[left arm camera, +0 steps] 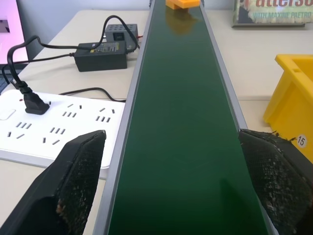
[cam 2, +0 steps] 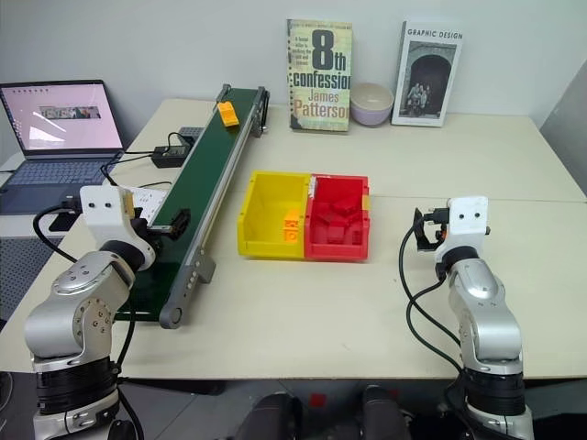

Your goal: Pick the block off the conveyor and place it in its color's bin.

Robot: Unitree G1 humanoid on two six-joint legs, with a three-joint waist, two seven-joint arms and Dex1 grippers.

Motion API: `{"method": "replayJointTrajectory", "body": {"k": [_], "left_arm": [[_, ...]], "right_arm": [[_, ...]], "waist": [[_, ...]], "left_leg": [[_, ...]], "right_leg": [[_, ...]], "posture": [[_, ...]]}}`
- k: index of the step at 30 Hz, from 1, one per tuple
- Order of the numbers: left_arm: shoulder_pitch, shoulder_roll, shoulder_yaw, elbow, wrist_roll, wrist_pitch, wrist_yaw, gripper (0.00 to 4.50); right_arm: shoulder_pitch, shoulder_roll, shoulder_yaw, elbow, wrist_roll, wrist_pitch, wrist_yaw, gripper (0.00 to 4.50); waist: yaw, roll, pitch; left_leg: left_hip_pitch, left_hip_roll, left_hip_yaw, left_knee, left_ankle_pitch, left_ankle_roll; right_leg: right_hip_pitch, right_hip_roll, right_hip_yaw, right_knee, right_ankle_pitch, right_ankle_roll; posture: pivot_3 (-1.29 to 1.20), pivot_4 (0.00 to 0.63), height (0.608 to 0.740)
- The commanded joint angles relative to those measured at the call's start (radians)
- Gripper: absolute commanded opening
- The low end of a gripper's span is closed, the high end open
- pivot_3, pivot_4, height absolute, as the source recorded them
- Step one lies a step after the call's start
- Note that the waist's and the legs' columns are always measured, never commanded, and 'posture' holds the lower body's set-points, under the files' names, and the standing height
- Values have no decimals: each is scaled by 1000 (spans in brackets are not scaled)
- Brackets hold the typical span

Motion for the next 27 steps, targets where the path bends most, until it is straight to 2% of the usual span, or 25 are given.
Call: {"method": "replayJointTrajectory", "body": {"k": [1,20,23,27], "left_arm": [[2,12,9,-51,8,3,7,4487],[10,10,21,-78,-2,12,5,4487],[23,14,19,-107,-8,33,1,4487],[50,17,41,-169,-24,92,9,4487]], "right_arm": [[-4,-9,-16,-50,-7,-6,4,4500],[-4,-13,-16,-46,-1,-5,15,4500],[-28,-52,-38,-47,50,21,85,4500],[-91,-141,-61,-44,220,73,301,4500]], "waist": [[0,0,0],[0,0,0],[0,0,0],[-2,0,0]], "left_leg": [[0,0,0,0,0,0],[0,0,0,0,0,0],[0,0,0,0,0,0],[0,0,1,0,0,0]], "right_leg": [[0,0,0,0,0,0],[0,0,0,0,0,0],[0,0,0,0,0,0],[0,0,0,0,0,0]], "posture": [[0,150,740],[0,150,740],[0,150,740],[0,150,740]]}}
